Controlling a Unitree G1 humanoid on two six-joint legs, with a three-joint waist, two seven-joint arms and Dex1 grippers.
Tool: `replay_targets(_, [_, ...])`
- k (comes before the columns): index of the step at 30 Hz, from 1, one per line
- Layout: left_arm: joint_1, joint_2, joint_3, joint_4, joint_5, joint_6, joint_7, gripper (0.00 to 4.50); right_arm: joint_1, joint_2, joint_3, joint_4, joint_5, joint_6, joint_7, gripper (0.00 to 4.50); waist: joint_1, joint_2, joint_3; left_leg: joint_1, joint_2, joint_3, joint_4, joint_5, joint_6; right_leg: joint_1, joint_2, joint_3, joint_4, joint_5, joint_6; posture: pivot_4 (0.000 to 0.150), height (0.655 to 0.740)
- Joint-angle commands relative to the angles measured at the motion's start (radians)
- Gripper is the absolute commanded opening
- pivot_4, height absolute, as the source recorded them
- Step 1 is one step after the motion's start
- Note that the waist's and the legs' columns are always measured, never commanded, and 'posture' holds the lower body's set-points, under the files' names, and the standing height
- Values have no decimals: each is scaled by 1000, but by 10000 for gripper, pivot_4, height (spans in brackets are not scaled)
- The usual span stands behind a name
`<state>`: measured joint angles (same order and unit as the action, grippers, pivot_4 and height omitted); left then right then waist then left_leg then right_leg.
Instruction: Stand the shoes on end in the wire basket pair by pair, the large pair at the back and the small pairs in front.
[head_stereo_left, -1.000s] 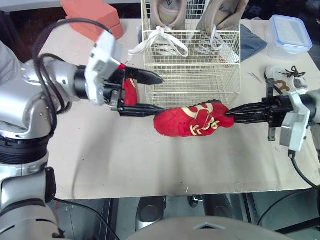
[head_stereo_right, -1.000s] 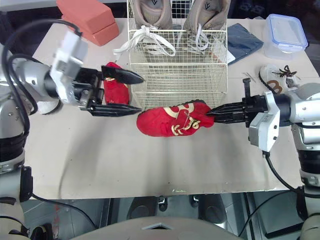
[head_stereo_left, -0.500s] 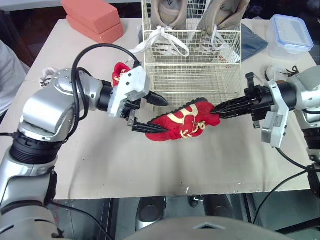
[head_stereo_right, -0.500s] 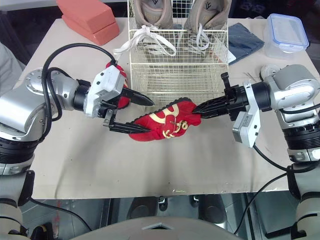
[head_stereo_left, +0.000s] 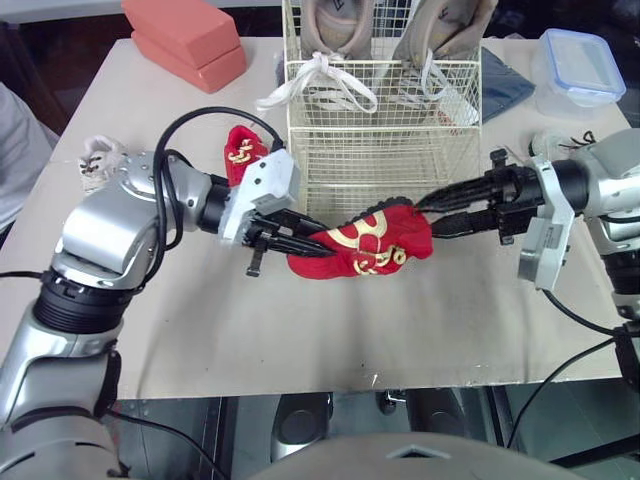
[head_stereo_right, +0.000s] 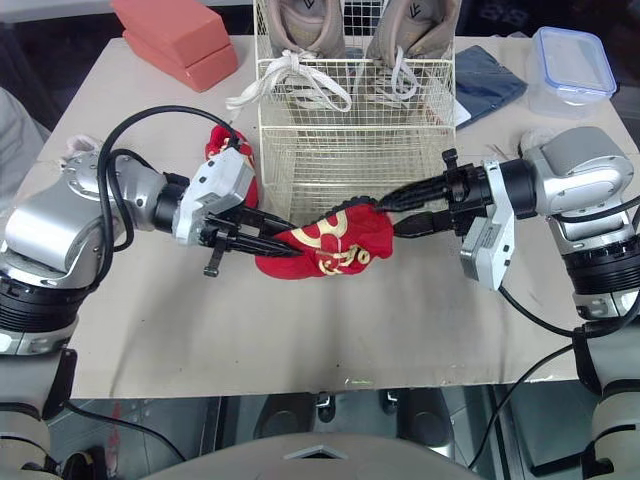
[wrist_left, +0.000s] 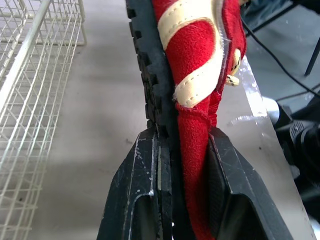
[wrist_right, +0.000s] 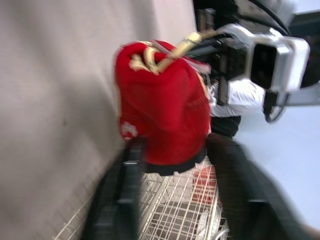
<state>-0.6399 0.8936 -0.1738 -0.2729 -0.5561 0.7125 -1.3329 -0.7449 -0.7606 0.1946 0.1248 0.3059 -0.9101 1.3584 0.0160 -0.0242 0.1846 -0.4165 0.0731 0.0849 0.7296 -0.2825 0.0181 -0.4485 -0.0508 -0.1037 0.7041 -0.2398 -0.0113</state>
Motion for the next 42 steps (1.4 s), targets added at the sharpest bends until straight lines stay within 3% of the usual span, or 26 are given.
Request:
replay_targets(1, [41,-79,118,-25,-82,-16,81,5305,101,-44,-86,-76,129,326,-134,38900,2,0,0,0,0,0,1,0,0,0,0,0,0,1,-1,1500,6860])
replay_targets(3, [76,-135,167,-36,-97,-9,161,5302,188,-91,-120,-145,189,520,-177,45000,6,0,0,-1,0,-1,1,0,0,0,-3,-1,1,1,-1,1500,6860])
replay_targets(5, [95,-176,199,-54,-115,2,218,5300,267,-135,-148,-234,256,685,-209,45000,6,1,0,-2,0,-1,1,0,0,0,-4,-1,1,1,-1,1500,6860])
replay_targets(8, [112,-251,240,-80,-150,14,321,5300,444,-234,-202,-432,490,1027,-273,45000,8,1,1,-2,0,-2,1,0,0,0,-4,-2,1,1,-1,1500,6860])
replay_targets(11, [131,-282,234,-106,-148,15,371,5300,504,-221,-261,-562,712,1249,-450,45000,-4,1,0,0,0,-4,0,0,0,1,-5,-2,0,1,-1,1500,6860])
replay_targets(17, [156,-306,216,-149,-173,26,415,5300,420,-72,-281,-672,987,1452,-847,45000,-2,1,0,2,0,-4,0,0,0,1,-1,1,1,-1,3,1500,6860])
replay_targets(24, [159,-312,208,-161,-185,27,431,5300,376,21,-272,-670,953,1521,-971,45000,5,0,0,-1,-1,-4,0,0,1,1,0,0,-3,0,2,1500,6860])
replay_targets(27, [159,-316,206,-168,-194,31,430,5300,351,61,-263,-652,910,1524,-982,36744,2,0,0,-1,-1,-4,-2,0,1,1,0,0,-5,1,0,1500,6860])
replay_targets(31, [166,-306,202,-179,-216,44,422,5300,330,111,-260,-634,863,1529,-992,16532,0,0,0,0,-1,-4,-6,0,1,1,1,1,-6,1,-1,1500,6860])
replay_targets(35, [170,-302,205,-180,-223,49,426,5300,326,135,-266,-635,830,1542,-988,480,0,0,0,0,-1,-4,-7,0,0,1,1,1,-7,1,-1,1500,6860])
replay_targets(41, [139,-331,249,-147,-309,114,482,5300,307,164,-281,-651,812,1551,-1013,480,-1,0,0,0,-1,-4,-7,0,0,1,1,1,-7,1,-1,1500,6860])
replay_targets(42, [134,-336,262,-141,-326,124,490,15828,303,168,-284,-657,810,1552,-1020,0,-1,0,0,0,-1,-4,-7,0,0,1,1,1,-7,1,-1,1500,6860])
